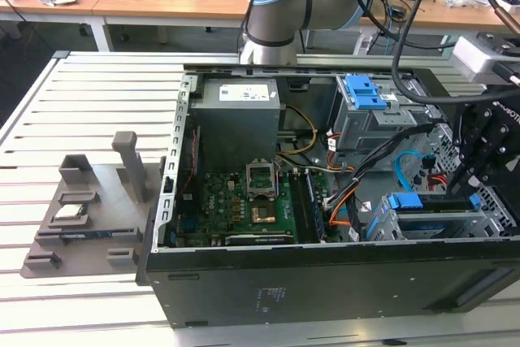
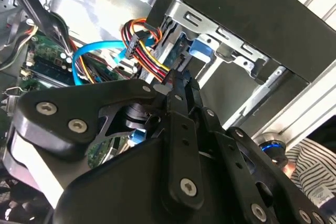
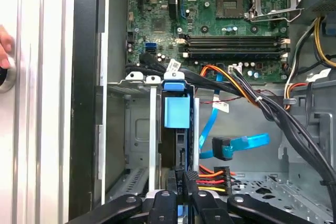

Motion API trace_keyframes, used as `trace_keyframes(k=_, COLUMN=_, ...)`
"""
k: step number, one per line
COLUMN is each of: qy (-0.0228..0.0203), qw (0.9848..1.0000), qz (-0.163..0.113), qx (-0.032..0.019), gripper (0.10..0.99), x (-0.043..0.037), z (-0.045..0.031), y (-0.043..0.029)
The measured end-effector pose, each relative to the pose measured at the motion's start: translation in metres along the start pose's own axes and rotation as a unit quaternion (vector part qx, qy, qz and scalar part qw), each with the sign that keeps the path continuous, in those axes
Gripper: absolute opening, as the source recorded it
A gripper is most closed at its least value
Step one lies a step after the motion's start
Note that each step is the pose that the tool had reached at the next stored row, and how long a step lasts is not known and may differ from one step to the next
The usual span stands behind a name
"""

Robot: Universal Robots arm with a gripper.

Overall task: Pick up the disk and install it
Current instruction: 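Insert the first disk wire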

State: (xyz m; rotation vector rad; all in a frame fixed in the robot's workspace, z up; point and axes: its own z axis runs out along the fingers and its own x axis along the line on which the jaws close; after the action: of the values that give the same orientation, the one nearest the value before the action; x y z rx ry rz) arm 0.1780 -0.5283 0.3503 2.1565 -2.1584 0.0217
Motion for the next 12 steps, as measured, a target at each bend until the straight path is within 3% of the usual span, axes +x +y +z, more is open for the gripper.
trace_keyframes(k=6, qy=-0.0013, qw=0.9998, qz=0.020, qx=-0.0015, gripper=0.173, x=-0.0001, z=0.0027, y=-0.0005)
trace_keyframes(k=12, qy=-0.0015, qw=0.9998, qz=0.022, qx=-0.0016, gripper=0.173, x=-0.0044, z=0.0056, y=-0.0025)
